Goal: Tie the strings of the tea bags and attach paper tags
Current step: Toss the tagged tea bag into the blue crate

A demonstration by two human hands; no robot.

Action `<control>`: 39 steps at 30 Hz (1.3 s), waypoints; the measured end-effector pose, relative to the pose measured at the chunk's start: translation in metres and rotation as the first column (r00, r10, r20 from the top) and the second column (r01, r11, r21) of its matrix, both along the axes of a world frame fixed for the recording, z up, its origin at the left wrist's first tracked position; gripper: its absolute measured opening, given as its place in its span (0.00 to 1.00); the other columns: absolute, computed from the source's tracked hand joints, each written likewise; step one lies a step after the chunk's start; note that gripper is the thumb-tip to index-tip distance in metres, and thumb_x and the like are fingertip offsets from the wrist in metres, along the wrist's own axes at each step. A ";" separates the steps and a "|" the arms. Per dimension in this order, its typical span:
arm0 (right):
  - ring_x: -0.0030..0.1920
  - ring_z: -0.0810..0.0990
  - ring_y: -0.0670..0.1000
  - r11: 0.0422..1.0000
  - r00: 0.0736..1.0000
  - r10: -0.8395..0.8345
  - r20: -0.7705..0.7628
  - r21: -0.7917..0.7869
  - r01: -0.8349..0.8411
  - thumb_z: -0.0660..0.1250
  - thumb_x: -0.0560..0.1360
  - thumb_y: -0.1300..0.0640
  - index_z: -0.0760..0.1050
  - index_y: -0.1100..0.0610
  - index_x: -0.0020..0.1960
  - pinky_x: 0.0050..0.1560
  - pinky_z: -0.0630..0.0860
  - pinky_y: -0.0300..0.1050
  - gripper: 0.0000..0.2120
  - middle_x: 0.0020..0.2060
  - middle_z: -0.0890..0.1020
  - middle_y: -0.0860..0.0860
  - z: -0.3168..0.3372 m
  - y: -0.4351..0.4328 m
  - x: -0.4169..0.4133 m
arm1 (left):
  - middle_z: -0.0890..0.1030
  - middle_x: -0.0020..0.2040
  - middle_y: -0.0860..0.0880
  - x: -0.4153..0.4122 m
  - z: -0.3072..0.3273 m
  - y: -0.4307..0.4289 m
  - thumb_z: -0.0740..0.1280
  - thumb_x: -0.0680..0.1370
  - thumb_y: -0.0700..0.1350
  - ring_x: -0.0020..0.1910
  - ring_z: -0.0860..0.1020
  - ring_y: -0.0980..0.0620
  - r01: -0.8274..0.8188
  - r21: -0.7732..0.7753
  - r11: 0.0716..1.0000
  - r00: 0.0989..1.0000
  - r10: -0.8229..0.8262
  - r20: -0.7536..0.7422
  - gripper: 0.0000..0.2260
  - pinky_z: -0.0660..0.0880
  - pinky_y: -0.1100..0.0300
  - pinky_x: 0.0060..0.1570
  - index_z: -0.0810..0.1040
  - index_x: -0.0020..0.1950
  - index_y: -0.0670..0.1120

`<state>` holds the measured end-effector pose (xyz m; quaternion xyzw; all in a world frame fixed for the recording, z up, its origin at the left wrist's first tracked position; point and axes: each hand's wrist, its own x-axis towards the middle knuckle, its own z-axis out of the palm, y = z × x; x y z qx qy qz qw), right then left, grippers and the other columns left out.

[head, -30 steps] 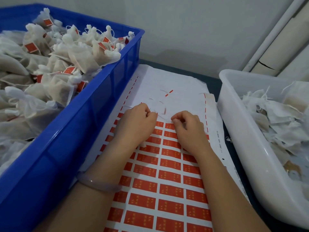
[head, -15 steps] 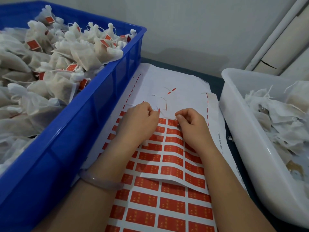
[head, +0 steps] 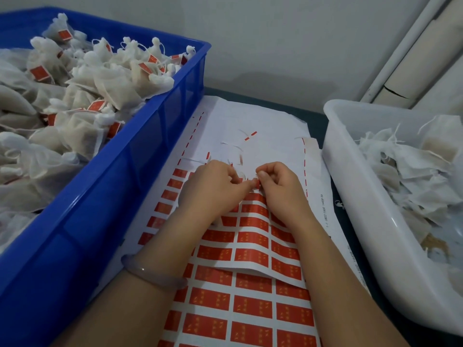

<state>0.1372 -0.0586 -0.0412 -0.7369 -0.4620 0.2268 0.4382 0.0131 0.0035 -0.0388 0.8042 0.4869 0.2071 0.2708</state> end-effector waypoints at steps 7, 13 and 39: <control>0.37 0.78 0.36 0.998 0.996 -0.038 -0.084 0.036 0.041 0.58 0.80 0.55 0.71 0.48 0.50 0.34 0.69 0.26 0.04 0.38 0.79 0.41 0.002 0.001 0.001 | 0.76 0.34 0.57 0.007 0.012 0.003 0.67 0.73 0.54 0.27 0.77 0.59 -0.025 -0.214 0.977 0.998 0.038 0.059 0.05 0.65 0.70 0.23 0.77 0.40 0.55; 0.40 0.79 0.40 0.996 0.990 -0.071 -0.124 0.044 0.077 0.58 0.80 0.54 0.72 0.49 0.51 0.38 0.71 0.30 0.04 0.39 0.79 0.43 0.003 -0.001 -0.001 | 0.75 0.32 0.56 0.004 0.019 0.001 0.67 0.73 0.52 0.29 0.76 0.58 -0.074 -0.329 0.941 0.982 0.126 0.141 0.08 0.65 0.69 0.22 0.72 0.35 0.55; 0.43 0.77 0.42 0.845 0.901 -0.262 0.346 0.534 0.041 0.67 0.72 0.54 0.74 0.48 0.43 0.47 0.71 0.32 0.02 0.40 0.77 0.38 0.029 -0.038 -0.016 | 0.66 0.22 0.51 -0.032 0.047 -0.007 0.64 0.72 0.48 0.22 0.63 0.56 0.527 -0.608 0.594 0.703 0.098 0.704 0.14 0.66 0.64 0.27 0.75 0.26 0.49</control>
